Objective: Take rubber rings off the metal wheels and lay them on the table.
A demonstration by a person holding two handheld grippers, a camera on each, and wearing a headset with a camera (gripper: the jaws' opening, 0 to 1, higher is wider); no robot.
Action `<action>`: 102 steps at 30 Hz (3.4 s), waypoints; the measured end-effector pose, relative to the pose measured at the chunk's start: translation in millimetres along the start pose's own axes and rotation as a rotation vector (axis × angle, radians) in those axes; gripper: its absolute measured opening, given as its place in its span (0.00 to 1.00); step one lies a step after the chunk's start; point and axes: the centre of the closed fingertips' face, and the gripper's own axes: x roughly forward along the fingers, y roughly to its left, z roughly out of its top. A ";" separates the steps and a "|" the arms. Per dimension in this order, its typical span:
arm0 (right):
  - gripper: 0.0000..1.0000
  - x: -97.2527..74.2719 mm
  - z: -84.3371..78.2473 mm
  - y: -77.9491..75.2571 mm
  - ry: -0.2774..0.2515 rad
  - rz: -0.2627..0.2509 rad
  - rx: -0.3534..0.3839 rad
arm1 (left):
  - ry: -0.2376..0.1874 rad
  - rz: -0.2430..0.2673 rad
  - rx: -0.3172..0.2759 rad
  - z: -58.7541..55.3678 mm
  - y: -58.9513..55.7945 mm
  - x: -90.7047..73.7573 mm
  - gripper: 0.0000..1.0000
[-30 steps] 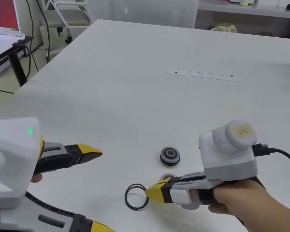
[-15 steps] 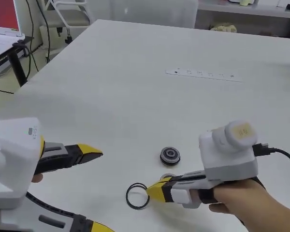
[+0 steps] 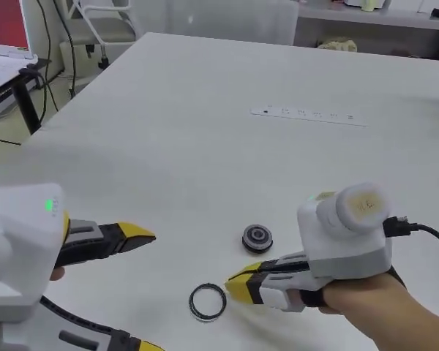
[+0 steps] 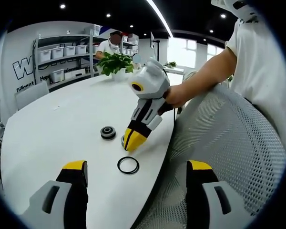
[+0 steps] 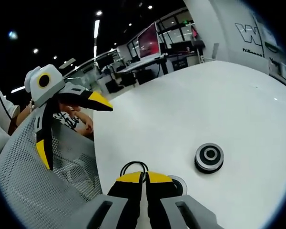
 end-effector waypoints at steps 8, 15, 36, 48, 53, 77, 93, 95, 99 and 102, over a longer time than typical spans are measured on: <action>0.00 -5.5 6.6 -6.4 -0.026 -0.015 0.011 | -0.013 -0.005 -0.002 2.5 -0.8 -0.1 0.82; 0.01 -14.6 19.4 -12.8 -0.073 -0.030 0.013 | -0.093 -0.001 -0.017 18.2 0.3 -4.0 0.82; 0.17 -69.0 81.7 -40.3 -0.317 -0.107 -0.017 | -0.141 -0.006 0.145 88.9 30.7 -10.4 0.89; 0.22 -100.9 121.2 -46.3 -0.363 -0.142 -0.129 | -0.168 -0.042 0.225 119.5 49.0 0.2 0.88; 0.19 -103.2 132.8 -53.1 -0.363 -0.144 -0.178 | -0.206 -0.040 0.237 136.4 62.5 5.6 0.88; 0.16 -76.7 83.5 -99.1 -0.293 -0.112 -0.169 | -0.127 -0.095 0.281 113.4 90.0 86.5 0.69; 0.21 -42.1 24.7 -95.6 -0.077 -0.072 -0.213 | -0.134 -0.102 0.159 70.5 79.7 130.7 0.41; 0.21 -39.8 19.5 -96.5 -0.062 -0.072 -0.212 | -0.129 -0.101 0.154 68.0 79.0 132.8 0.40; 0.21 -38.6 12.6 -99.2 -0.047 -0.078 -0.187 | -0.083 -0.052 0.163 54.9 87.9 137.7 0.31; 0.21 -38.4 11.7 -98.3 -0.048 -0.072 -0.177 | -0.075 -0.048 0.137 48.5 89.6 139.3 0.25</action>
